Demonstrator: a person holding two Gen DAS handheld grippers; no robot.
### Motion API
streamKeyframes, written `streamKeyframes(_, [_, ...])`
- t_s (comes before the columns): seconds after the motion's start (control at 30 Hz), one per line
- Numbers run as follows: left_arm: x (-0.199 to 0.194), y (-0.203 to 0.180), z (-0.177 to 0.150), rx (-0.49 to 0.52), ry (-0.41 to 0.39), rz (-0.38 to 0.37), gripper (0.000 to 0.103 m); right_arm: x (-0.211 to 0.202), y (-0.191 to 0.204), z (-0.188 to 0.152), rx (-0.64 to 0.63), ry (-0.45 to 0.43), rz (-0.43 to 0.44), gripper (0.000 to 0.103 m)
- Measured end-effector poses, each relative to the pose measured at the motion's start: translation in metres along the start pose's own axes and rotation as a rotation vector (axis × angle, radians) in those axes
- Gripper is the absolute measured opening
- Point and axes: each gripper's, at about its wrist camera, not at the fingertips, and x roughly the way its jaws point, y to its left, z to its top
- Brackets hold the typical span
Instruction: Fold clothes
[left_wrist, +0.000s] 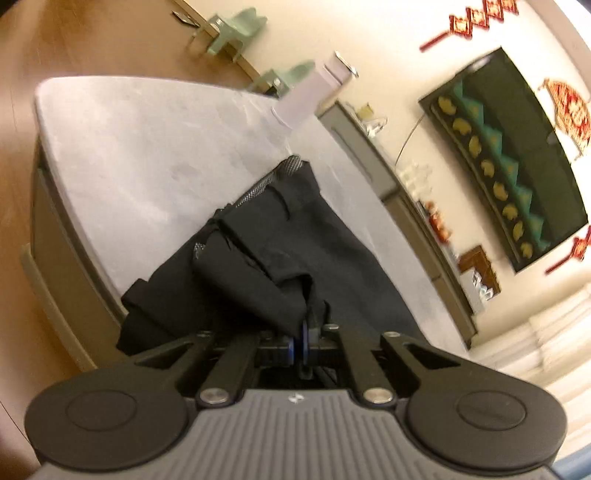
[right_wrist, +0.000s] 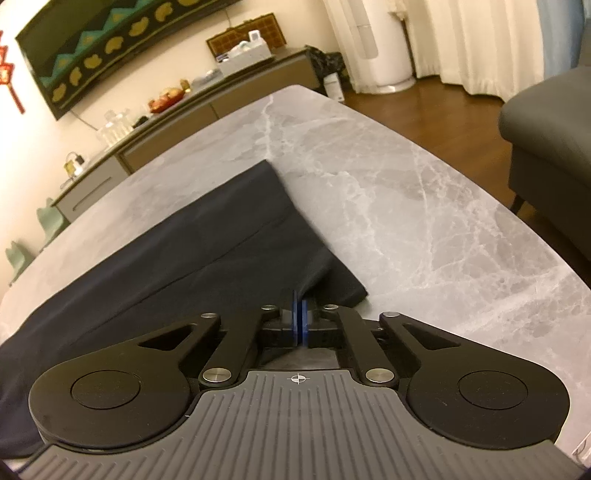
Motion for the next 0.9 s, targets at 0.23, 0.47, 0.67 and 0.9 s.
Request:
streamKeyframes(0.23, [-0.014, 0.016, -0.020, -0.018, -0.019, -0.002, 0.026, 0.003, 0.004, 0.005, -0.012, 0.022, -0.008, 0.001])
streamKeyframes(0.47, [-0.058, 0.011, -0.051, 0.029, -0.131, 0.060, 0.084, -0.029, -0.003, -0.004, -0.028, -0.067, -0.088, 0.067])
streamKeyframes(0.67, [-0.043, 0.010, -0.041, -0.023, -0.144, 0.071, 0.084, -0.020, 0.000, -0.013, -0.049, -0.066, -0.122, 0.067])
streamKeyframes(0.9, [-0.037, -0.003, -0.032, 0.031, -0.152, 0.131, 0.065, 0.000, 0.025, -0.013, -0.035, -0.025, 0.002, 0.018])
